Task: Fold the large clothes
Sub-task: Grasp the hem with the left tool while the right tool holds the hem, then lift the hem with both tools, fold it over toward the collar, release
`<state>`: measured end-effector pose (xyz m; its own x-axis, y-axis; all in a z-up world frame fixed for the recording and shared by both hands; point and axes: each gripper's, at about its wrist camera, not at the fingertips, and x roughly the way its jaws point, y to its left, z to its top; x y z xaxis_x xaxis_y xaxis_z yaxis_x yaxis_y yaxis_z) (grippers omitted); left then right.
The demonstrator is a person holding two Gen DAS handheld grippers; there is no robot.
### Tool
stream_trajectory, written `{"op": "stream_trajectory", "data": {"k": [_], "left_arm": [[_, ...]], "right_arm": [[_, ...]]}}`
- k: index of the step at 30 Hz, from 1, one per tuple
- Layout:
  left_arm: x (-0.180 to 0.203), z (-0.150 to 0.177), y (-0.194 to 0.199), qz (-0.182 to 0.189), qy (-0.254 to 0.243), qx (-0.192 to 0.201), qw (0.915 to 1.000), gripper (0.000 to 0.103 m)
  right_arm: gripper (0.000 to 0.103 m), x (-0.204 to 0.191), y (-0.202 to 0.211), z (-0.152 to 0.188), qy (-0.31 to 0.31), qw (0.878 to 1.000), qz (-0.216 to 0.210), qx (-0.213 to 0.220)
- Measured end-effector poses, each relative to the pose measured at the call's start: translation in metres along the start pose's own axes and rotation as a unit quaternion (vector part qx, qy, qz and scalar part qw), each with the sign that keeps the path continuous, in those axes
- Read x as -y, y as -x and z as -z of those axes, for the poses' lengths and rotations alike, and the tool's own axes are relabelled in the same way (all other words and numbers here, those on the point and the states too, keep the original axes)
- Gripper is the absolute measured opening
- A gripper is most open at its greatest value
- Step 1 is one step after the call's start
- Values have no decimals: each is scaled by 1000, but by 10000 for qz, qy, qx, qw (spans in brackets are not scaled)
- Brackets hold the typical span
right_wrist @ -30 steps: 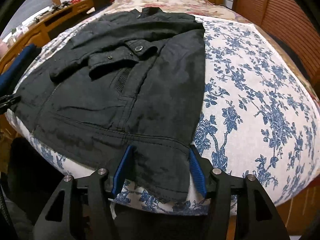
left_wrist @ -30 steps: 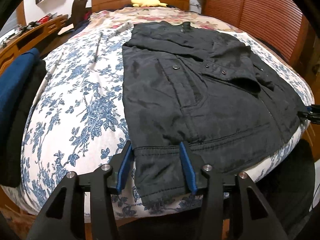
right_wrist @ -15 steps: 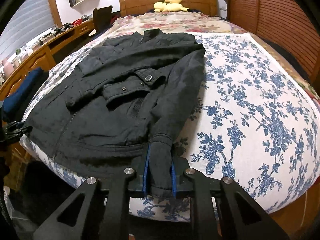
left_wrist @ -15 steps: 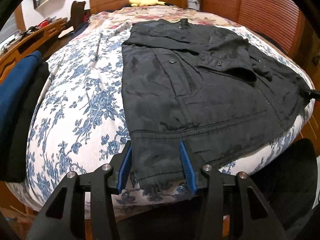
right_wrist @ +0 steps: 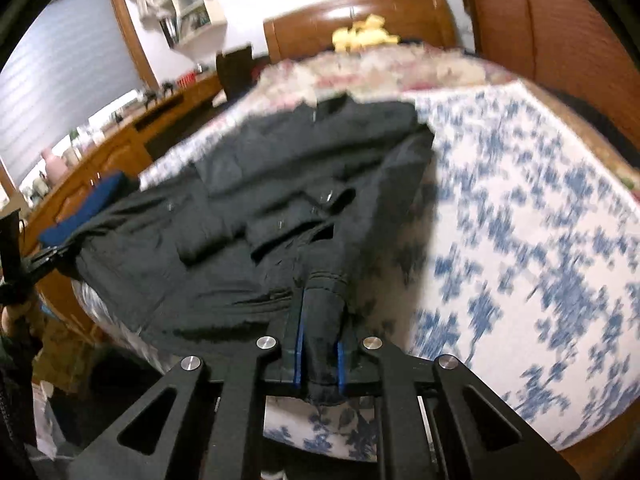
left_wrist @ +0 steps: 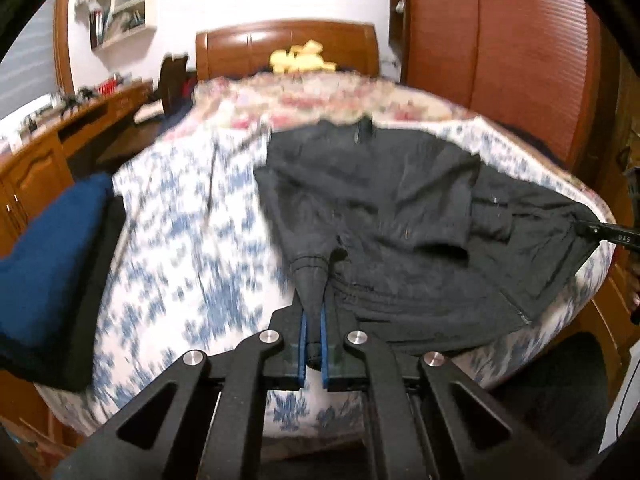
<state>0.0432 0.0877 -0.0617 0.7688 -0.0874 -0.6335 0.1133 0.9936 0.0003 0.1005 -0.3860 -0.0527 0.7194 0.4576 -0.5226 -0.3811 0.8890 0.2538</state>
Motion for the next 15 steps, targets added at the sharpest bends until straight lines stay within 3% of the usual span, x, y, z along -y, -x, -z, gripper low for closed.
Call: {"op": "stream_trajectory", "data": {"k": [7, 15], "left_arm": [[16, -34, 62, 5, -186, 718, 9972, 5], [30, -36, 121, 62, -310, 1269, 9914, 5]], "right_arm": [[11, -9, 67, -13, 157, 9974, -73, 702], [10, -22, 147, 2, 603, 9917, 20, 1139]]}}
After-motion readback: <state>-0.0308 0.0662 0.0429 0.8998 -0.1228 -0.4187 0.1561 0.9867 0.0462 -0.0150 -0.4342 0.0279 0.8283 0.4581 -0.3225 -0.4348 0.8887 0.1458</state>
